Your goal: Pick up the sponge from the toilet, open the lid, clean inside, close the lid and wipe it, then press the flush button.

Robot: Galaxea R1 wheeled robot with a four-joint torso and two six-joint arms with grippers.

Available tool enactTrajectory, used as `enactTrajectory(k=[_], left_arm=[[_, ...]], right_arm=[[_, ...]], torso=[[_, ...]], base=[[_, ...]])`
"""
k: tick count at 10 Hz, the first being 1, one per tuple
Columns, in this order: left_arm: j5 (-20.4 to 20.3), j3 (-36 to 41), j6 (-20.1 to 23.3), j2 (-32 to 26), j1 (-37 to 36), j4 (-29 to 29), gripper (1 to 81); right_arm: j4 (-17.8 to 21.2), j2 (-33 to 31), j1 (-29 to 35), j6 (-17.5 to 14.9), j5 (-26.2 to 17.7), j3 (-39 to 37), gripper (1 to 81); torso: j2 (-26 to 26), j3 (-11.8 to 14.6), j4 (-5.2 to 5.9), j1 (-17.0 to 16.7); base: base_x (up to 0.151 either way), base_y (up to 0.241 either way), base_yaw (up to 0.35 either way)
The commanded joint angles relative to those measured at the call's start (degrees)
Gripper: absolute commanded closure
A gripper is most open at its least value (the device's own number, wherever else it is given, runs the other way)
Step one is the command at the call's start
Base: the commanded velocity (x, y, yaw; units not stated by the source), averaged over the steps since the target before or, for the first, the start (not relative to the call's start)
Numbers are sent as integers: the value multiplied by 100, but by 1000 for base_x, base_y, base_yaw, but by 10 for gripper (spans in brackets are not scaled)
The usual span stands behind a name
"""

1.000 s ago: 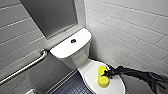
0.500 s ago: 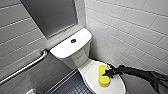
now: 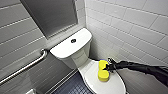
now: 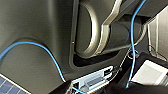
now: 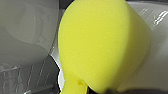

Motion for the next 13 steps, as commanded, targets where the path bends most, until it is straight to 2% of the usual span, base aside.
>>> enactTrajectory(k=[1,2,5,7,11,13], left_arm=[[63,37,38,-70,159,95,10],[63,38,38,-79,168,95,10],[62,47,38,-88,211,95,10],[62,47,38,-97,220,95,10],[62,55,38,-97,220,95,10],[62,55,38,-97,220,95,10]], right_arm=[[-1514,-403,221,1727,-166,97,811],[-1505,-403,1,1918,-105,-147,811],[-1478,-551,-290,2603,519,-379,811],[-1514,-1027,-324,2764,652,193,811],[-1522,-2070,-799,2940,1249,1141,811],[-1522,-2415,-975,2948,1267,1388,811]], torso=[[0,0,0,0],[0,0,0,0],[0,-2,0,2],[0,0,0,2],[0,0,2,2],[0,0,5,2]], base=[[0,0,0],[0,0,0],[0,0,0],[0,0,0],[0,0,0],[0,0,0]])
